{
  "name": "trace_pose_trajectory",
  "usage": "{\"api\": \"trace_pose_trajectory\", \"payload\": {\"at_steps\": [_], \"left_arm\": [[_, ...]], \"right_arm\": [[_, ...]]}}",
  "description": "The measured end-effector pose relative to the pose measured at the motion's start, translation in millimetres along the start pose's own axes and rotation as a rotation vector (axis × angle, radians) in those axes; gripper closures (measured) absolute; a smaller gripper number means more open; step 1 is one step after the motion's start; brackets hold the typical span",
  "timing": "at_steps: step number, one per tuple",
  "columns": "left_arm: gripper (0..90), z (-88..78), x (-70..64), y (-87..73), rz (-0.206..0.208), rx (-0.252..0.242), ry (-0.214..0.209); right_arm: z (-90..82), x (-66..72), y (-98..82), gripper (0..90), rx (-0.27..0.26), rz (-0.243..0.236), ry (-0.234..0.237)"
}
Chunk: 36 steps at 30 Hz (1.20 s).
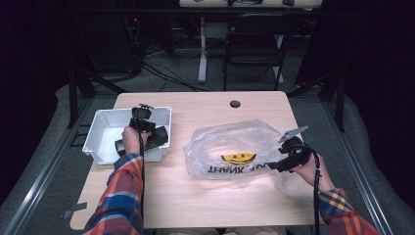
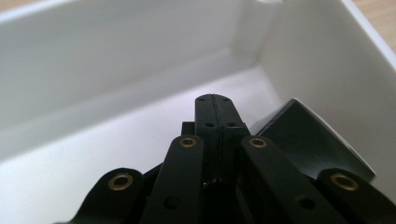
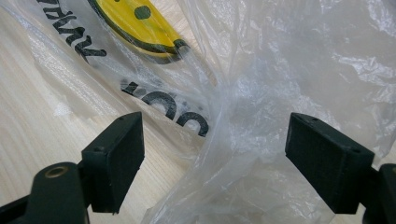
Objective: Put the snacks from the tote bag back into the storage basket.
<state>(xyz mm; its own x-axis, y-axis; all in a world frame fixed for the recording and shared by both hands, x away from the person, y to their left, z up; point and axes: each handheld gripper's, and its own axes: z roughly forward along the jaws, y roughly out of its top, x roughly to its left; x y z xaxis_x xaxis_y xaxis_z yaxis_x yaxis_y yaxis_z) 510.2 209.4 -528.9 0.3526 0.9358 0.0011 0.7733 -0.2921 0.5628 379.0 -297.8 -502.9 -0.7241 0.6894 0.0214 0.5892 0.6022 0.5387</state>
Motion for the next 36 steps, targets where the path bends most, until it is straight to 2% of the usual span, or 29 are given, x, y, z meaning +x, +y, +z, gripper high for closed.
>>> {"api": "trace_pose_trajectory", "payload": {"at_steps": [1, 8, 11, 14, 17, 24, 27, 28, 31, 33, 35, 36], "left_arm": [[89.8, -0.4, -0.9, -1.0, -0.007, 0.0, -0.011], [89.8, -4.2, -4.9, -4.1, 0.025, 0.022, -0.033], [89.8, -4.7, -5.2, -5.4, 0.022, 0.025, -0.044], [89.8, -5.6, -6.0, -6.3, 0.045, 0.039, -0.064], [89.8, -6.1, -8.4, -6.5, 0.07, 0.051, -0.058], [89.8, -8.6, -6.3, -6.9, 0.073, 0.062, -0.068], [88.6, -9.6, -6.6, -6.7, 0.072, 0.049, -0.059], [86.4, -11.0, -6.5, -6.2, 0.072, 0.044, -0.057], [70.2, -17.3, -5.5, -4.3, 0.056, 0.016, -0.042], [55.8, -23.7, -5.1, -2.1, 0.061, 0.019, -0.021], [46.4, -34.4, -3.8, -0.7, 0.064, -0.001, 0.022], [43.1, -38.7, -2.9, -0.3, 0.065, -0.005, 0.027]], "right_arm": [[0.4, 0.3, -0.1, 19.2, -0.004, 0.004, -0.003], [1.1, 0.2, 0.0, 19.2, -0.006, 0.006, -0.002], [1.2, 0.3, 0.0, 19.2, -0.005, 0.006, -0.002], [0.8, -0.2, -0.4, 19.2, -0.005, 0.01, -0.005], [0.4, -0.4, -0.4, 19.2, -0.003, 0.007, -0.003], [-0.2, -0.8, -0.1, 19.1, -0.002, 0.002, -0.002], [-0.8, -1.2, -0.3, 19.1, -0.009, 0.007, -0.004], [-0.9, -1.2, -0.4, 19.1, -0.01, 0.008, -0.006], [-2.5, -1.3, -0.3, 19.0, -0.016, 0.009, -0.007], [-3.6, -1.1, -0.6, 18.8, -0.024, 0.015, -0.01], [-4.3, -1.6, -1.1, 18.3, -0.027, 0.014, -0.018], [-5.0, -2.2, -1.1, 18.2, -0.024, 0.014, -0.014]]}}
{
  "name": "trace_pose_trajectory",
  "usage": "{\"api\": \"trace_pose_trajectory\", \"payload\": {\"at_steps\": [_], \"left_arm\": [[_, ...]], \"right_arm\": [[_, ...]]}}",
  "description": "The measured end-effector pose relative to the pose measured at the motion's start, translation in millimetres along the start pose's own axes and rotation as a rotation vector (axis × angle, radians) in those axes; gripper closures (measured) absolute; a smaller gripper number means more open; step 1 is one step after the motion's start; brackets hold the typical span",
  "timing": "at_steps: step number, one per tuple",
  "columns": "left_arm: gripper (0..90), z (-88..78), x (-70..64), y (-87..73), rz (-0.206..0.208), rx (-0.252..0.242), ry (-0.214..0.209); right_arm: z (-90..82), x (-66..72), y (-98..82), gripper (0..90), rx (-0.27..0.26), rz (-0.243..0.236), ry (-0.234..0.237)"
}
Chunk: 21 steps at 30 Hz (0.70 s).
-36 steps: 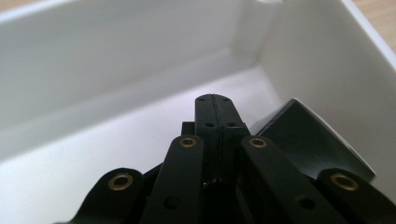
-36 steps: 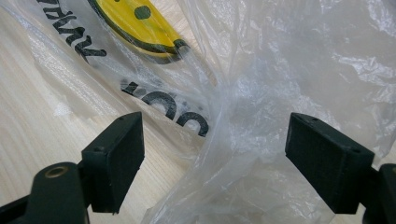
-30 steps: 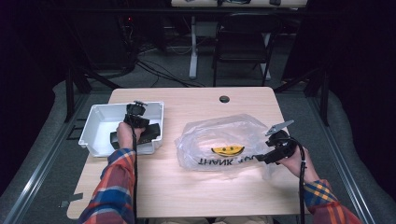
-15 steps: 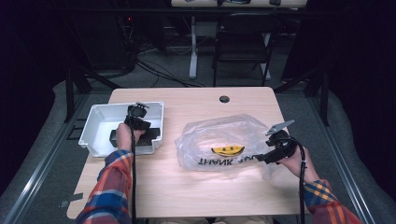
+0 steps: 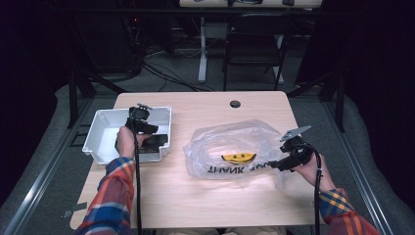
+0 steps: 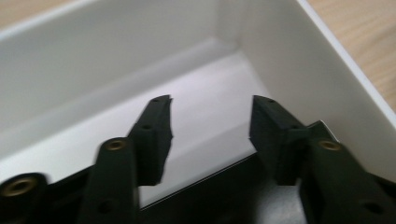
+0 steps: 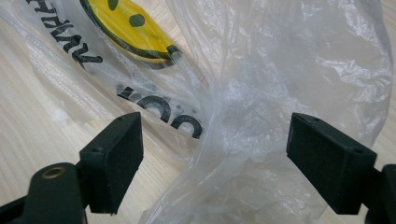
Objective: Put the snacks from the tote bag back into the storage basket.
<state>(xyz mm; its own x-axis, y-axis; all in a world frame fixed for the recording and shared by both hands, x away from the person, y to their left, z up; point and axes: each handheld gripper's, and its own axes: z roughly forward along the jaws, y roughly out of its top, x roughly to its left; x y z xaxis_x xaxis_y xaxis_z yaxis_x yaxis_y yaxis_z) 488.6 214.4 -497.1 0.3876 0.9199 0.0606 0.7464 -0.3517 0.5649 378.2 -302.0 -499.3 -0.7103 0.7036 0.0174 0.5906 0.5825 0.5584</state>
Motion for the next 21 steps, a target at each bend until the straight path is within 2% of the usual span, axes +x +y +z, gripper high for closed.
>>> {"api": "trace_pose_trajectory", "payload": {"at_steps": [3, 5, 10, 17, 21], "left_arm": [[34.1, -19.5, 2.0, -0.8, 0.012, -0.04, 0.027], [28.9, -33.4, 0.1, -3.1, 0.013, -0.066, 0.028], [23.7, -63.9, -14.5, -14.9, 0.044, -0.112, 0.018], [21.9, -91.1, -39.4, -39.5, 0.12, -0.11, -0.005], [21.2, -97.5, -48.3, -54.4, 0.13, -0.086, -0.004]], "right_arm": [[-1.1, 0.0, 0.0, 17.9, -0.003, 0.003, -0.004], [-1.3, 0.0, -0.2, 17.6, -0.004, 0.004, -0.004], [-0.7, -0.3, -0.2, 15.9, 0.006, 0.001, -0.003], [-1.6, 0.7, -0.1, 15.8, 0.0, 0.003, -0.01], [-1.9, 0.6, -0.1, 15.8, 0.002, 0.0, -0.016]]}}
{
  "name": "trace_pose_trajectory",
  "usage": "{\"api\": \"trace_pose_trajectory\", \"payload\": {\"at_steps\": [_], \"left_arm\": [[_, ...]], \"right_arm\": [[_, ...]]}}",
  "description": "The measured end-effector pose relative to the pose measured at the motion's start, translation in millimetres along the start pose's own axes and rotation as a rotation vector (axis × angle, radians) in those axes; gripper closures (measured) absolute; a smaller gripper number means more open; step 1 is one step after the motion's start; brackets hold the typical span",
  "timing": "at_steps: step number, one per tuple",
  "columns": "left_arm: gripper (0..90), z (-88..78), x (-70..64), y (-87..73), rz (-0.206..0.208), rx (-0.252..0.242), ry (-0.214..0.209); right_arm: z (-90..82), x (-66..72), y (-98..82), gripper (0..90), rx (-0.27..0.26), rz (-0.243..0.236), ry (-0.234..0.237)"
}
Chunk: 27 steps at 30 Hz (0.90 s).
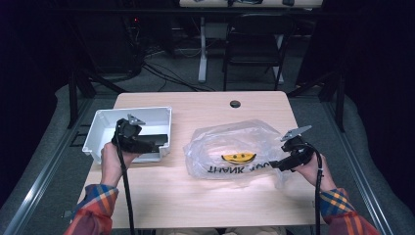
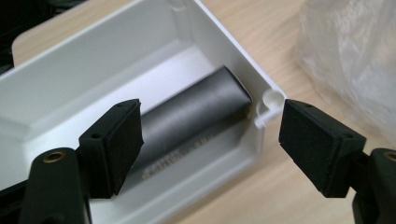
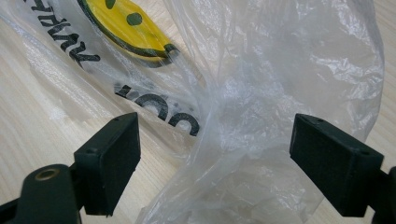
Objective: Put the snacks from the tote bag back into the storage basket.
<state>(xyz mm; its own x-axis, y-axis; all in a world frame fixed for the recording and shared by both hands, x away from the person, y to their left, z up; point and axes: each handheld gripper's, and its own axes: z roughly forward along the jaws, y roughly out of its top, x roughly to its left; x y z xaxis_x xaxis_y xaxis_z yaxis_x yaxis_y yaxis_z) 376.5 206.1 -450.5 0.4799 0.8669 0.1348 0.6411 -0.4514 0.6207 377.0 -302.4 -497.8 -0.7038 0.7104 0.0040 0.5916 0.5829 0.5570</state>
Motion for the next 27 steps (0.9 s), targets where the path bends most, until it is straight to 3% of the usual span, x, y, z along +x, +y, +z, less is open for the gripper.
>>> {"api": "trace_pose_trajectory", "payload": {"at_steps": [6, 12, 15, 19, 21, 22, 27], "left_arm": [[20.3, -6.0, -19.8, -26.0, 0.024, 0.046, -0.019], [19.2, -1.2, -39.8, -53.1, 0.023, 0.07, -0.056], [18.7, 2.8, -52.7, -62.9, 0.037, 0.09, -0.082], [18.4, 7.5, -70.7, -71.0, 0.074, 0.098, -0.075], [19.3, 10.6, -73.7, -75.6, 0.07, 0.064, -0.06], [20.2, 13.8, -73.8, -78.9, 0.047, 0.054, -0.062], [16.7, 24.0, -79.3, -85.9, 0.074, 0.101, -0.083]], "right_arm": [[-0.7, -1.0, -0.8, 15.8, 0.0, 0.0, -0.009], [0.0, -0.8, -0.6, 15.8, 0.002, 0.002, -0.007], [0.9, -0.9, -0.8, 15.7, 0.004, -0.001, -0.009], [0.9, -1.9, -2.5, 15.7, 0.01, -0.001, -0.011], [0.9, -2.8, -3.4, 15.6, 0.01, 0.0, -0.011], [0.7, -3.2, -3.8, 15.5, 0.009, -0.002, -0.012], [-1.8, -5.0, -5.2, 15.3, -0.009, -0.004, -0.014]]}}
